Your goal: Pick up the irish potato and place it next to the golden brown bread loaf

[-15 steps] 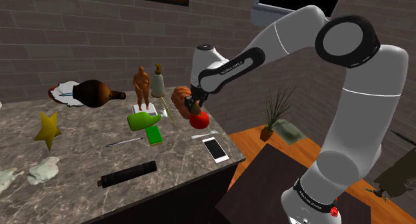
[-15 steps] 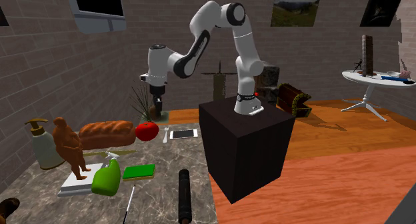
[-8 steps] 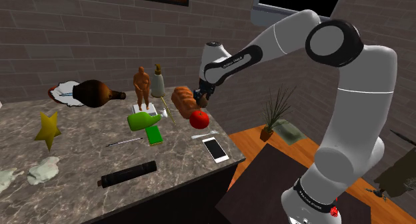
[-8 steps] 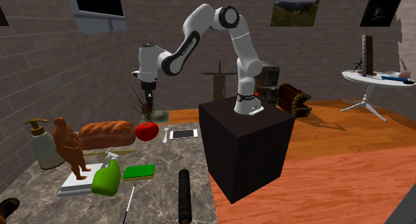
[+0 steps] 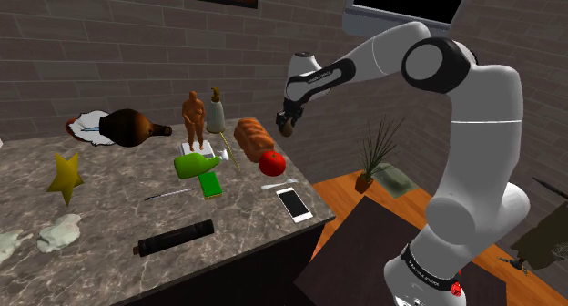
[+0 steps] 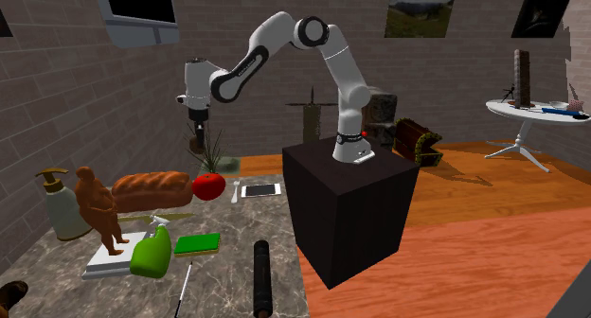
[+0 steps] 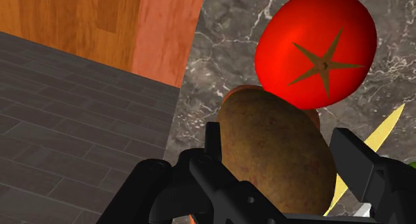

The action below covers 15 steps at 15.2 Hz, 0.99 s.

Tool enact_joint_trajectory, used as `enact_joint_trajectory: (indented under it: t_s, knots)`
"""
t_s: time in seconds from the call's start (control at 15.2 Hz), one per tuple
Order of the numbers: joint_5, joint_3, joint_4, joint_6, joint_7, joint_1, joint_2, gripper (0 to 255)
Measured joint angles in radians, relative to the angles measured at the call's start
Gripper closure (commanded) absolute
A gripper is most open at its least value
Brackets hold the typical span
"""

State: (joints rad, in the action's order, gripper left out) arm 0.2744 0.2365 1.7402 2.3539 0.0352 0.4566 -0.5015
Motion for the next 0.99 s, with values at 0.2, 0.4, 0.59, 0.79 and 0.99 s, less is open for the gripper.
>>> enact_joint_trajectory:
  t_s: [0.2, 0.4, 0.59, 0.79, 0.99]
  knots:
    - [-0.007, -0.010, -0.080, -0.021, -0.057, 0.031, -0.054, 255]
    - [-0.002, -0.016, -0.098, -0.008, -0.065, 0.036, -0.084, 255]
    - [0.005, -0.021, -0.095, 0.017, -0.059, 0.033, -0.107, 255]
    - [0.014, -0.027, -0.093, 0.044, -0.052, 0.029, -0.132, 255]
    - [0.022, -0.034, -0.091, 0.072, -0.046, 0.025, -0.158, 255]
